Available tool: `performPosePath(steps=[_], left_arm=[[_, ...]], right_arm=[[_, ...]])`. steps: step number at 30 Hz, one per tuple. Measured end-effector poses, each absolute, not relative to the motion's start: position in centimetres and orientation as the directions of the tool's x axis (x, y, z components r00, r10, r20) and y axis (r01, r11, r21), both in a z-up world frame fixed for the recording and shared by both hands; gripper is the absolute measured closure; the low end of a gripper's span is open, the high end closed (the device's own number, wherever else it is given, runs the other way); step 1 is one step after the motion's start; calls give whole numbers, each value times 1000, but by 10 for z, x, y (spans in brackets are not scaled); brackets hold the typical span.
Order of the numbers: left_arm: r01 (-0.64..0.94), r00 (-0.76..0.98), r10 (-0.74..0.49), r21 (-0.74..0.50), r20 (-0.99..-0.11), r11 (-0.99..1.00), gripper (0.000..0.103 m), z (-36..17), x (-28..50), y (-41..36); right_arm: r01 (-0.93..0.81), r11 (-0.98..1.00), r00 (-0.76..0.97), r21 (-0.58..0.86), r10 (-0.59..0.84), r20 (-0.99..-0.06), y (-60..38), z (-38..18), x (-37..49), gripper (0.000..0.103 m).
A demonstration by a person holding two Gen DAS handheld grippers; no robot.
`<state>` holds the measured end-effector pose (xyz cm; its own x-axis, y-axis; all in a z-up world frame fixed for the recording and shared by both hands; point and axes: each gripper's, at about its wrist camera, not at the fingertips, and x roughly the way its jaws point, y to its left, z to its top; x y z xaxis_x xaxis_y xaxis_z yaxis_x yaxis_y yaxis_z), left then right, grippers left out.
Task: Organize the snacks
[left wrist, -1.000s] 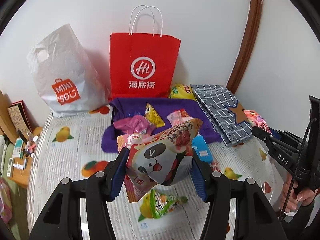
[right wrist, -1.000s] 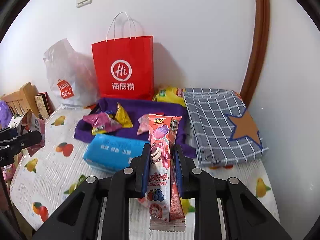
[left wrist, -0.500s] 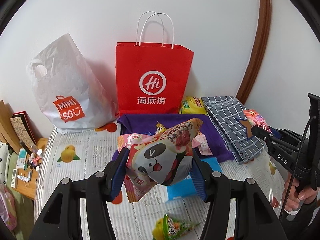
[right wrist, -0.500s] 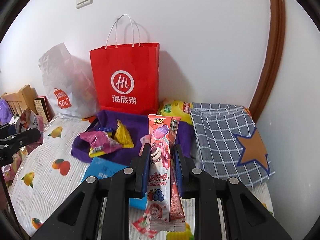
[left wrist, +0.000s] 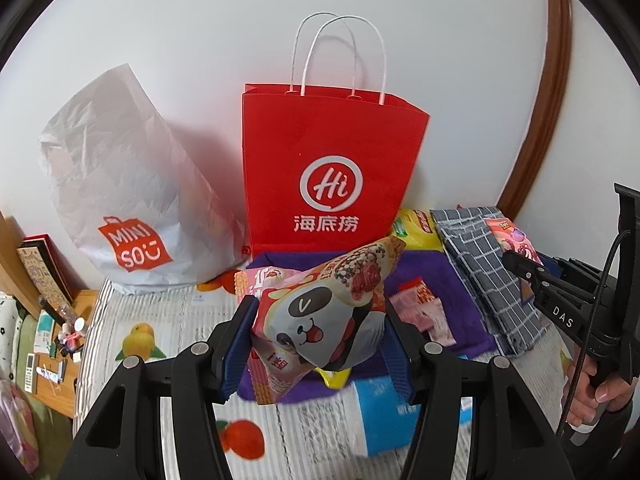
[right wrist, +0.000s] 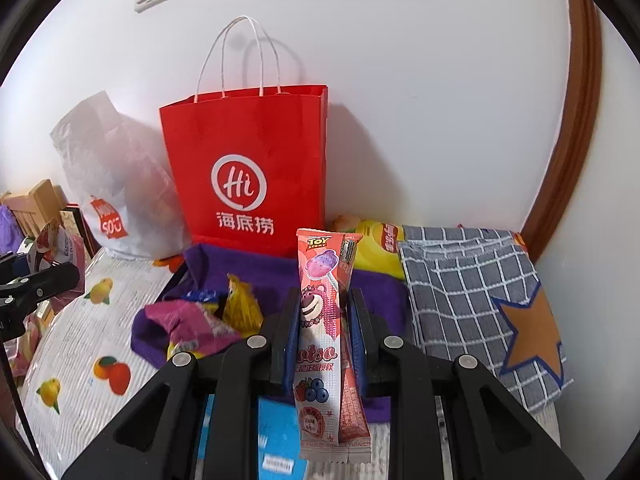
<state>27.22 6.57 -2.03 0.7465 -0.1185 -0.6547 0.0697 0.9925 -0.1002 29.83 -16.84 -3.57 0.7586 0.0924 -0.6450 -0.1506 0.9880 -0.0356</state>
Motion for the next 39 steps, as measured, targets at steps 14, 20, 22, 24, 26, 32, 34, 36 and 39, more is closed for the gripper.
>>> performPosePath(steps=[14, 20, 22, 24, 26, 32, 34, 36, 39], left_arm=[[58, 704, -135, -132, -698, 990, 47, -48, 360, 63], [49, 659, -167, -180, -734, 982, 47, -83, 382, 65], [47, 629, -169, -180, -759, 983, 47, -95, 388, 65], [41, 615, -161, -172, -772, 984, 47, -104, 391, 66], [47, 608, -172, -181, -775, 982, 47, -108, 392, 66], [62, 601, -181, -180, -779, 982, 47, -112, 392, 60], [62, 597, -178, -176, -783, 982, 47, -114, 393, 60], [59, 589, -180, -180, -788, 982, 47, -116, 395, 61], [53, 585, -171, -173, -793, 984, 47, -118, 396, 61]], right_arm=[[-113, 993, 690, -12, 70, -721, -187, -86, 364, 81], [-108, 994, 659, -23, 54, -750, -198, -104, 378, 81], [-114, 993, 646, -19, 60, -761, -202, -112, 381, 80], [-115, 993, 620, -4, 69, -781, -203, -121, 388, 80], [-113, 994, 601, 2, 70, -797, -201, -130, 392, 80], [-151, 988, 569, -26, 65, -820, -186, -146, 396, 80], [-158, 987, 562, -42, 55, -825, -182, -150, 396, 80], [-164, 985, 557, -58, 44, -829, -179, -153, 395, 80], [-170, 983, 544, -66, 38, -838, -178, -157, 397, 80]])
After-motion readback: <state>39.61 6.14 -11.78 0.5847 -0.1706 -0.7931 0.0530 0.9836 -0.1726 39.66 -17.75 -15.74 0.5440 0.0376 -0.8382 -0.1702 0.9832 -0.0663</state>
